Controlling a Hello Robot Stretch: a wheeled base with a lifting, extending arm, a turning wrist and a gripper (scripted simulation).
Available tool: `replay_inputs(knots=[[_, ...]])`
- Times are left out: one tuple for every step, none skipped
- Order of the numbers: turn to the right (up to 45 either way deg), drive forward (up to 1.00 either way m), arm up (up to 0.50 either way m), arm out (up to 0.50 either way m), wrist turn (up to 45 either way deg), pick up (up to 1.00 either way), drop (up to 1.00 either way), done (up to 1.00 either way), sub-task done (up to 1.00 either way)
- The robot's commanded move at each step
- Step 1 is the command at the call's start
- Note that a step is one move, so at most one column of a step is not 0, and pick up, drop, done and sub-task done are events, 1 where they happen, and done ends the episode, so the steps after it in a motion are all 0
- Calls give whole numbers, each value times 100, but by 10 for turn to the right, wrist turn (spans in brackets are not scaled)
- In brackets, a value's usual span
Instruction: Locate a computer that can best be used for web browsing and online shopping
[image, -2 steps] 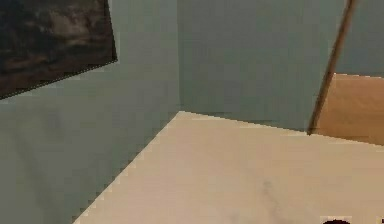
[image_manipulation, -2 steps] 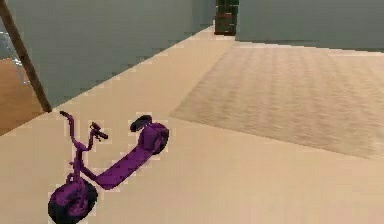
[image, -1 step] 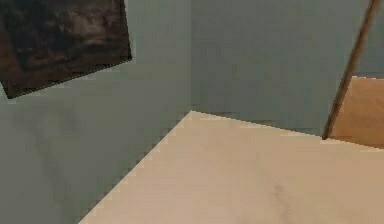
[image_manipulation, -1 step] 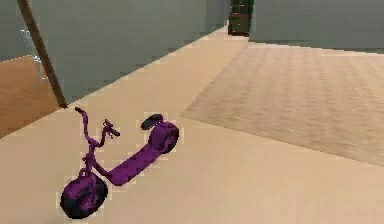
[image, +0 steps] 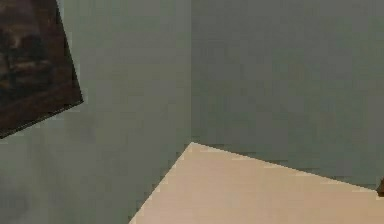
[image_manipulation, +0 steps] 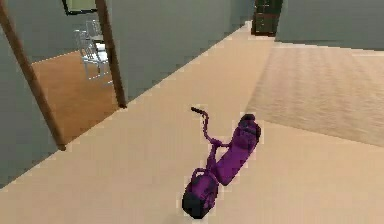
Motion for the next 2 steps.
replay_inputs(knots=[[240,0,0,0,0,0,0,0,0],[0,75,0,0,0,0,0,0,0]])
